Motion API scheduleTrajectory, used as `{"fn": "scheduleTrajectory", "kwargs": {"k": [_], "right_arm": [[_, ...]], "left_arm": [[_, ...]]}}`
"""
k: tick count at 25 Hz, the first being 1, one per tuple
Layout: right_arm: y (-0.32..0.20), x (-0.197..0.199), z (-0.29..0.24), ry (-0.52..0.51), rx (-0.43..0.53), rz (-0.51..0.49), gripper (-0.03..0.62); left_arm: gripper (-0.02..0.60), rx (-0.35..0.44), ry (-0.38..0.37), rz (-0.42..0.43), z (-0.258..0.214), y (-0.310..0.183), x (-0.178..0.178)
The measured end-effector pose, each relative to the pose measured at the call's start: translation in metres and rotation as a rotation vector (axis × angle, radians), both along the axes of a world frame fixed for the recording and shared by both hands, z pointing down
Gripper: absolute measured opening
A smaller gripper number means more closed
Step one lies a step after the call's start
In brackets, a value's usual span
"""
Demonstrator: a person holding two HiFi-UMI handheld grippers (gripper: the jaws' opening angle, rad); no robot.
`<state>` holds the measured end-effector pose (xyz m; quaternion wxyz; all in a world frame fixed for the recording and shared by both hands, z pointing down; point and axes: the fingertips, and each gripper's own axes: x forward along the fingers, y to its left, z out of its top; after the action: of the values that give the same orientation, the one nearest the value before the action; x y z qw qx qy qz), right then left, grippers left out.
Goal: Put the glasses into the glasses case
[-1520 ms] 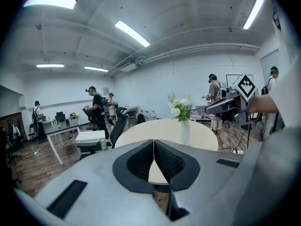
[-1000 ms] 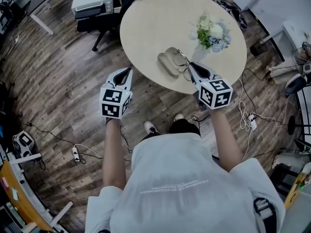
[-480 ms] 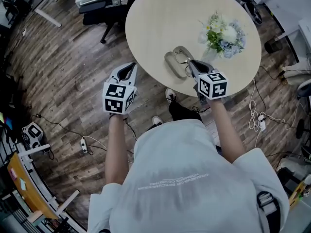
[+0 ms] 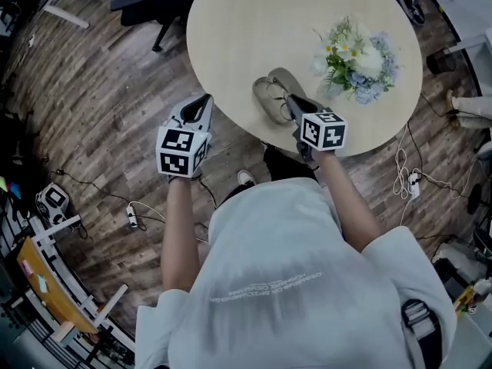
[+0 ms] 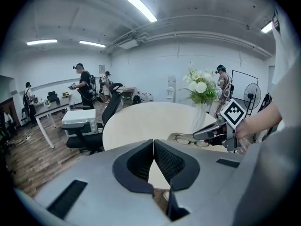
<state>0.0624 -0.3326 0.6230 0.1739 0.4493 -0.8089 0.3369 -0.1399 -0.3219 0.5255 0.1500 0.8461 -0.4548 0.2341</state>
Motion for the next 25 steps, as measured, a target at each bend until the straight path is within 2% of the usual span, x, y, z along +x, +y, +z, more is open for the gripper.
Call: {"fn": "scheduleTrajectory", "kwargs": {"k": [8, 13, 18, 25], "right_arm": [[-0.004, -0.013, 0.03, -0.054, -0.077, 0.004, 0.023], [-0.007, -0.022, 0.04, -0.046, -0.1, 0.002, 0.022], [-0.006, -0.031, 0.052, -0.011, -0.134, -0.025, 0.023], [-0.008, -0.025, 0.072, 0.132, -0.181, -0.041, 0.026]], "left_arm": [[0.014, -0.041, -0.003, -0.013, 0.016, -0.008, 0.0], [0.014, -0.06, -0.013, -0.016, 0.022, -0.008, -0.001], [0.014, -0.06, -0.018, -0.006, 0.022, -0.01, -0.006], [0.014, -0.067, -0.007, -0.005, 0.026, -0.017, -0.015]]}}
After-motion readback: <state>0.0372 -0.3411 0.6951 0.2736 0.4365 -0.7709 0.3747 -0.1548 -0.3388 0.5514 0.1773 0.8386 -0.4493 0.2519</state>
